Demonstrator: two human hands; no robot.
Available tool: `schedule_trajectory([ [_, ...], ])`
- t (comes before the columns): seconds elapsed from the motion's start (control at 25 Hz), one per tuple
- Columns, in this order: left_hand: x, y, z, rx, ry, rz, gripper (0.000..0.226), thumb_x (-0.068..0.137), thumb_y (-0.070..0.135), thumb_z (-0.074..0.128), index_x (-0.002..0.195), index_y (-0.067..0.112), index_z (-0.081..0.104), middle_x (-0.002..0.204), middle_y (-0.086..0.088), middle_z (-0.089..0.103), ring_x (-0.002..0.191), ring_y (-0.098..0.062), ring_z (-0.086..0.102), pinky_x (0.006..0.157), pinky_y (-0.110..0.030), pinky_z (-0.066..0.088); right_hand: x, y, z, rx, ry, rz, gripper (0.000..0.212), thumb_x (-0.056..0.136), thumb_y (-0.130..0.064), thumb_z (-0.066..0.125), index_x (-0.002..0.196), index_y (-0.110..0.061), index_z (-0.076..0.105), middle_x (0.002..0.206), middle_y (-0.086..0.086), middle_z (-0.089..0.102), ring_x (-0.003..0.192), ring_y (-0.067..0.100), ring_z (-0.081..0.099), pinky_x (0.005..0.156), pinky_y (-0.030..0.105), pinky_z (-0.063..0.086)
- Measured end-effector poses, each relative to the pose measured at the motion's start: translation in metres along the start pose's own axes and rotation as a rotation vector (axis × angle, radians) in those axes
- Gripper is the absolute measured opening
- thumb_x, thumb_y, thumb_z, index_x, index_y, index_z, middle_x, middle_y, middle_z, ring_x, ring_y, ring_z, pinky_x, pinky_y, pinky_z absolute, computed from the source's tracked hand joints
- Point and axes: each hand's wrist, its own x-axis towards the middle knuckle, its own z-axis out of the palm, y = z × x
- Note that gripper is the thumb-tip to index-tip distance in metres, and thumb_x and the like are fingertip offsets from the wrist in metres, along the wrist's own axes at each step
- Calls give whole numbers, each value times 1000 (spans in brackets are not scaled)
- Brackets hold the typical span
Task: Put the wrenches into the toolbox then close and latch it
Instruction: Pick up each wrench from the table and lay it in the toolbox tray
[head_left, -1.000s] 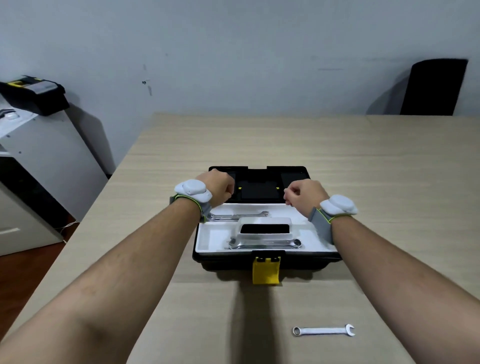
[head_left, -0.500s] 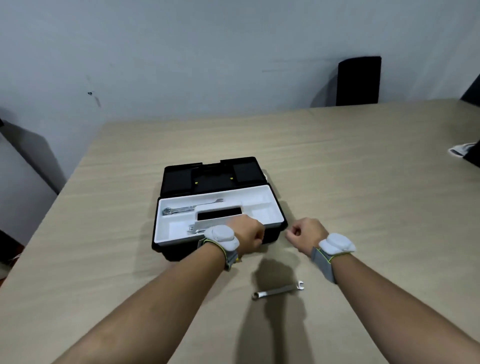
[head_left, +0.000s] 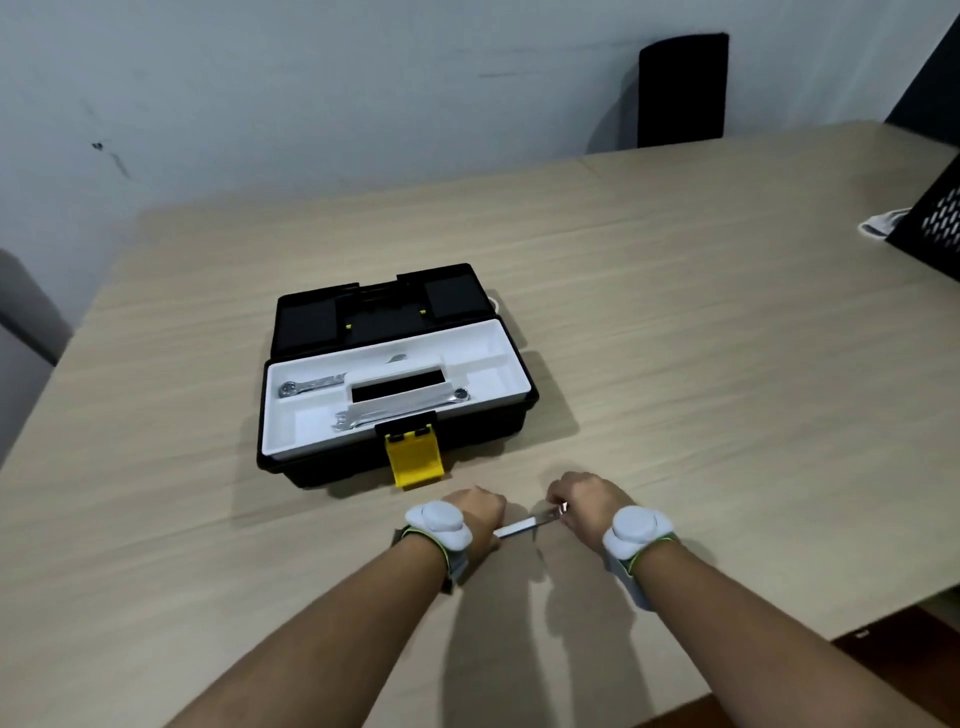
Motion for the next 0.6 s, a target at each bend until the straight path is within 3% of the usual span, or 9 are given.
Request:
schedule_trajectory([
  [0.2,-1,0,-12,5,-27,-1,26,86,19,57,109,7,62,118,-17,64,105,-35,61,86,-38,51,3,1,-18,112,-78,37,22,84,-14,63,105,-11,68,118,12,61,110,28,58,92,29,47],
  [0.44,-14,-17,-114,-21,166,-21,25,86,27,65,101,8,68,109,-13,69,102,-31,63,80,-33,51,22,-8,-116,136,116,22,23,84,-19,67,105,-9,71,111,13,71,106,26,63,87,25,46],
  [0.6,-13,-42,-172,-23,267,-78,22,85,19,68,102,5,69,108,-13,71,101,-30,65,76,-32,49,47,-21,-168,109,236,-11,22,87,-16,64,107,-10,71,114,11,70,110,24,61,92,25,44],
])
